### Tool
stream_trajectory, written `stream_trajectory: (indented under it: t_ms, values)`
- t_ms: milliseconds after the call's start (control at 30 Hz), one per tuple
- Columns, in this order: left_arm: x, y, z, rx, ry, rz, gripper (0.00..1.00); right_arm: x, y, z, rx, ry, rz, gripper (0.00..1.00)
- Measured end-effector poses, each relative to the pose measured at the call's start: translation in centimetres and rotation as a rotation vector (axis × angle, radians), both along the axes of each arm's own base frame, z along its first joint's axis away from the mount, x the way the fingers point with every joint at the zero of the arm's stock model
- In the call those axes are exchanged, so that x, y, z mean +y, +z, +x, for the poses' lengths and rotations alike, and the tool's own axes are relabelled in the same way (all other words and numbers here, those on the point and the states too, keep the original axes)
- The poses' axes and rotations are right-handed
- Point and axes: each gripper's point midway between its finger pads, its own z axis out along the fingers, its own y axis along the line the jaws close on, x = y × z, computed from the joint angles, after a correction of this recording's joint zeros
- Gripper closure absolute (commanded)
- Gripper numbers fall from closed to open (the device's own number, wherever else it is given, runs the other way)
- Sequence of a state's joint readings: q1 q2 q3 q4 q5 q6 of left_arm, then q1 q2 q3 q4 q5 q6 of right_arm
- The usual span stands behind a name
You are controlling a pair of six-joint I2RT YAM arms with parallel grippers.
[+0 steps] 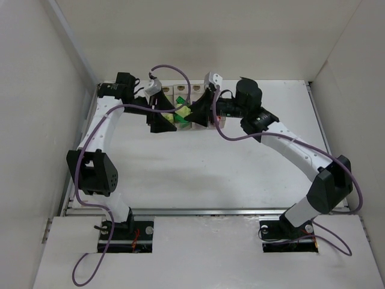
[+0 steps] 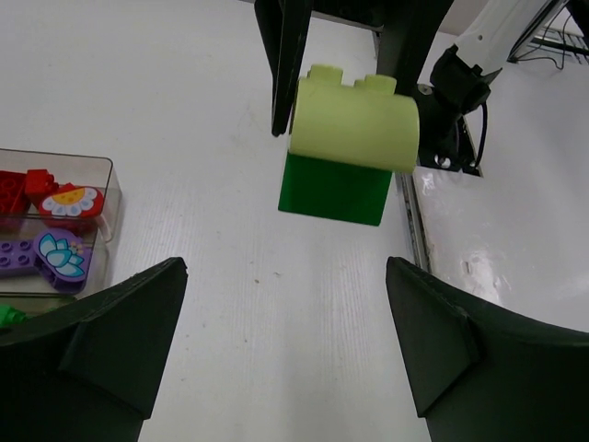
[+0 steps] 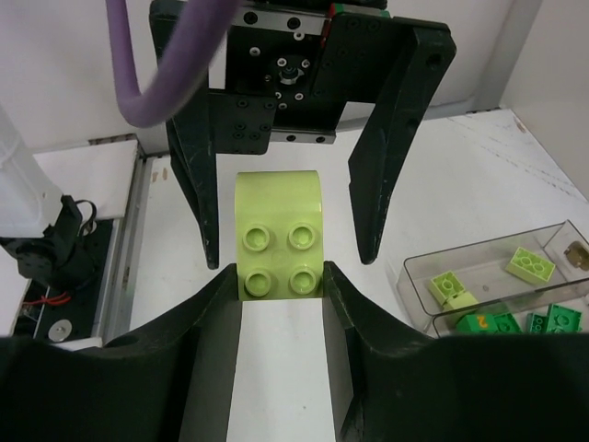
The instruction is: Sort the legos into containers by color
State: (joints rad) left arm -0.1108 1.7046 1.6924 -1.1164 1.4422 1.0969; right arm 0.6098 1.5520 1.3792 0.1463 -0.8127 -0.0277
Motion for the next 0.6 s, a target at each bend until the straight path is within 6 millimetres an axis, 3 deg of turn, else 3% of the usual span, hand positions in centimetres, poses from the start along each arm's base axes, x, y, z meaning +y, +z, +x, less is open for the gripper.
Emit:
stream_trajectory:
  t_ms: [233,400,600]
  values:
    - [-0.1,1.3,0.3,-0.029,-0.001,-0.011,0.29,1.0,0.1,0.6,0.007,0.003,0.003,1.0]
    - [-0.1,1.3,0.2,-0.016,0.0,-0.01,0.56,1.9,-1.0,0.7,0.033,0.009,-0.01,1.0]
    - [-0.1,1.3,0.1,-0.004,0.001,-0.011,0.64,2.2,-1.5,0.9,0.042,0.001,-0.017,1.0]
